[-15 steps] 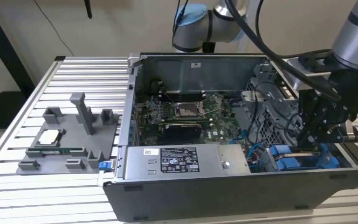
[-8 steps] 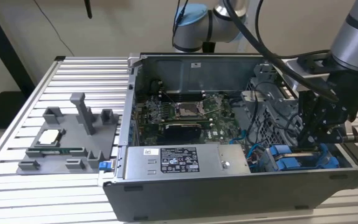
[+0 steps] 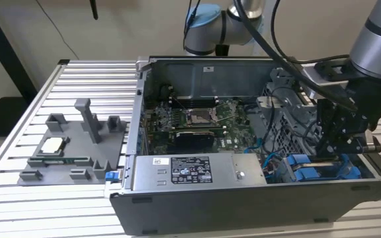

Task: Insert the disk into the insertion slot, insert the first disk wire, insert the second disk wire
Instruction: 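Insert the second disk wire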

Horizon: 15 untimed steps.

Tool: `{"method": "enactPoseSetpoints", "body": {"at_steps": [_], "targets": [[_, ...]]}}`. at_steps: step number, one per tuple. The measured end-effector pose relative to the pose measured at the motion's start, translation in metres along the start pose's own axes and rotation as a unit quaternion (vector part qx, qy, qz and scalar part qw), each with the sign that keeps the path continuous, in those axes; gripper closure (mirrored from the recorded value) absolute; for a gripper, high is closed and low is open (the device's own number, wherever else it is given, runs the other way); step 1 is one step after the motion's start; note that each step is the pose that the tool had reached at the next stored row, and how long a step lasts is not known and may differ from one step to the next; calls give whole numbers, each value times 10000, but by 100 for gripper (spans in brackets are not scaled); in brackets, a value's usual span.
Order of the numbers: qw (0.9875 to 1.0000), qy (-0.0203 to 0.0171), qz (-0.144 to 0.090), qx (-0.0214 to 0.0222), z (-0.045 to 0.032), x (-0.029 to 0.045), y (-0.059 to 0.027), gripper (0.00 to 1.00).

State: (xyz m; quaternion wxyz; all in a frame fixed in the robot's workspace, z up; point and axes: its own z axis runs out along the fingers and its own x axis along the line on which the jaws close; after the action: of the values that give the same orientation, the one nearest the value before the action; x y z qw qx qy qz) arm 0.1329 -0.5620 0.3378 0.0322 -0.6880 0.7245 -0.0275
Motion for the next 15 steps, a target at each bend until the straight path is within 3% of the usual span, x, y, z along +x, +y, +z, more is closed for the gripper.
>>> {"method": "enactPoseSetpoints", "body": {"at_steps": [3, 6, 7, 12, 15], "targets": [[10000, 4, 1, 6, 42, 1, 10, 84], [10000, -19, -6, 5, 47, -1, 10, 83], [10000, -18, -8, 2, 27, 0, 9, 76], [10000, -7, -8, -21, -187, -2, -9, 76], [10000, -4, -8, -85, -257, -3, -32, 76]]}}
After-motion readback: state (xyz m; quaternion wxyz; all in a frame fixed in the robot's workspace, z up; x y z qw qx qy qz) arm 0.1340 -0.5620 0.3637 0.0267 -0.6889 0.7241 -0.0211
